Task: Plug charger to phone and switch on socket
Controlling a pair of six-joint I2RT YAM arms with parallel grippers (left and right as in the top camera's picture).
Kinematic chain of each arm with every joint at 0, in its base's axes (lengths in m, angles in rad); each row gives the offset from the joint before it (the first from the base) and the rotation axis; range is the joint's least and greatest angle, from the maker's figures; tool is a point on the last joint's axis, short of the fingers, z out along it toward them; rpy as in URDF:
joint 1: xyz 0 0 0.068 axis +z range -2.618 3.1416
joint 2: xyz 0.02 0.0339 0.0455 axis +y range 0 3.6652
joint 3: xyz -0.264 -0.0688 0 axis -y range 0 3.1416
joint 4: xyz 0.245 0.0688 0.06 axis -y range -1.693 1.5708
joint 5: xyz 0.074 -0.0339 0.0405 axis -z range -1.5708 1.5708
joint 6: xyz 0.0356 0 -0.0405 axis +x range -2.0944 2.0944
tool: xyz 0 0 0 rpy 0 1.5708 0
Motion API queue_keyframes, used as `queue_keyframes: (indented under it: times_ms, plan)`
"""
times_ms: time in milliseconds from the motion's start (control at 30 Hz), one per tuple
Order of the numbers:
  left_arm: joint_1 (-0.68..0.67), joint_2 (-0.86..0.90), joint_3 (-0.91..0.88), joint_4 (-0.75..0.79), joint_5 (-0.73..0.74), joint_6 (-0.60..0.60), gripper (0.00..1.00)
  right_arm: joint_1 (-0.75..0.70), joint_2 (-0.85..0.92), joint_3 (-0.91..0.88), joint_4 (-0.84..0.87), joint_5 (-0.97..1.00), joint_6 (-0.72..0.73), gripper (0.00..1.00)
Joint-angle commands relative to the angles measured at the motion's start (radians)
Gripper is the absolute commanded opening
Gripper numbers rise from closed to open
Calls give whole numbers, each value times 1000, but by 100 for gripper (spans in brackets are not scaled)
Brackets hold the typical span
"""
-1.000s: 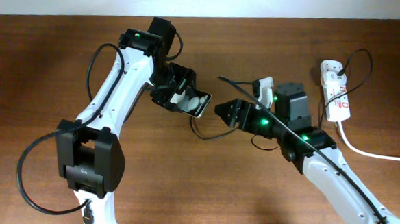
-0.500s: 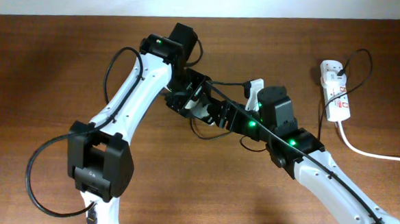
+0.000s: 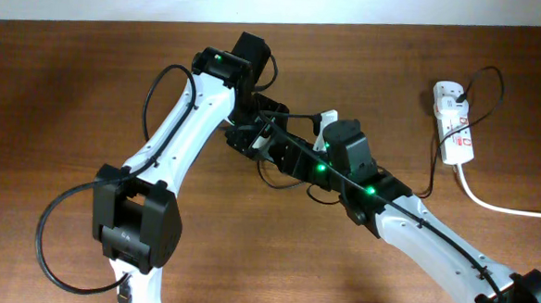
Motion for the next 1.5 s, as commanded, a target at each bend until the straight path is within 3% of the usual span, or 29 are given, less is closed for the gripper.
queue_keyframes:
  times_ms: [0, 133, 367, 667, 1000, 1133, 1267, 1367, 1467]
  plan:
    - [-5, -52, 25, 1, 4, -14, 0, 8, 7, 17, 30, 33, -2, 47]
    - [-5, -52, 25, 1, 4, -14, 0, 8, 8, 17, 32, 48, -2, 36]
    - [-5, -52, 25, 1, 4, -14, 0, 8, 33, 17, 34, 41, 12, 32]
    - [-5, -52, 25, 1, 4, -14, 0, 8, 33, 17, 85, 10, 13, 4]
    - [-5, -52, 25, 1, 3, -13, 3, -4, 32, 17, 90, -2, 46, 4]
    - [-1, -52, 25, 3, -50, 183, 26, -101, 28, 17, 53, -121, 31, 4]
    - [23, -52, 25, 6, -47, 333, 25, -222, -18, 17, -30, -219, -20, 4]
    - [50, -52, 25, 28, 8, 560, 32, -310, -132, 17, -127, -225, -80, 4]
    - [58, -52, 25, 53, 43, 658, 40, -375, -246, 17, -189, -226, -98, 4]
